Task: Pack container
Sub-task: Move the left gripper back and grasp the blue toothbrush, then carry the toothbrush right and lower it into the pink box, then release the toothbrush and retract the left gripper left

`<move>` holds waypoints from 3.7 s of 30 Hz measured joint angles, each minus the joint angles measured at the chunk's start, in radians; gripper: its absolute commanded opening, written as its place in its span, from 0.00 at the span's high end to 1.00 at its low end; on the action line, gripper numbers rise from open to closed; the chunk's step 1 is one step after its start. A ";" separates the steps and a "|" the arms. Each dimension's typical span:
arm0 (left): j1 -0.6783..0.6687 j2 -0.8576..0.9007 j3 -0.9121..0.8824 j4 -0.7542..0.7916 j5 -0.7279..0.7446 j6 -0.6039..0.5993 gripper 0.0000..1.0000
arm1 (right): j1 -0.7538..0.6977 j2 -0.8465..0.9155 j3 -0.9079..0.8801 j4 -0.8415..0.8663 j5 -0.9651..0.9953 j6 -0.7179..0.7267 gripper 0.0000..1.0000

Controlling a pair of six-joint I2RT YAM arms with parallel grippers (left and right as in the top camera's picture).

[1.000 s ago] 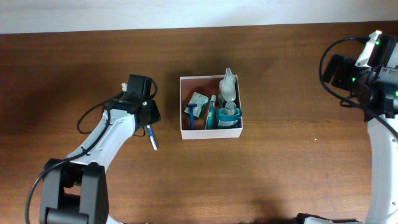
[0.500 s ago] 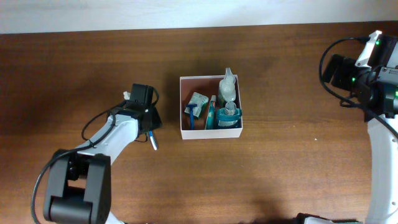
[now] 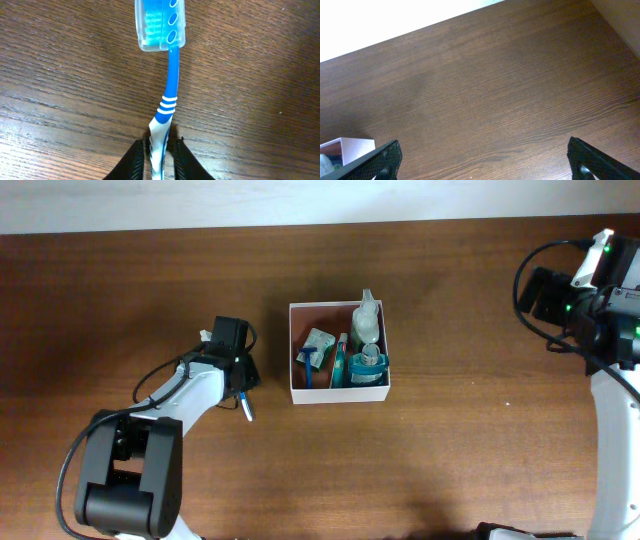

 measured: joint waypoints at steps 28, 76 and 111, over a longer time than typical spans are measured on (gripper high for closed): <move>-0.123 -0.359 0.134 -0.015 0.026 0.090 1.00 | 0.000 0.000 0.000 0.000 0.000 -0.001 0.01; -0.297 -0.180 0.150 0.119 0.036 0.079 0.29 | 0.000 0.000 0.000 0.000 0.000 -0.001 0.01; 0.177 -0.355 0.176 -0.147 -0.063 0.086 0.01 | 0.000 0.000 0.000 0.000 0.000 0.000 0.01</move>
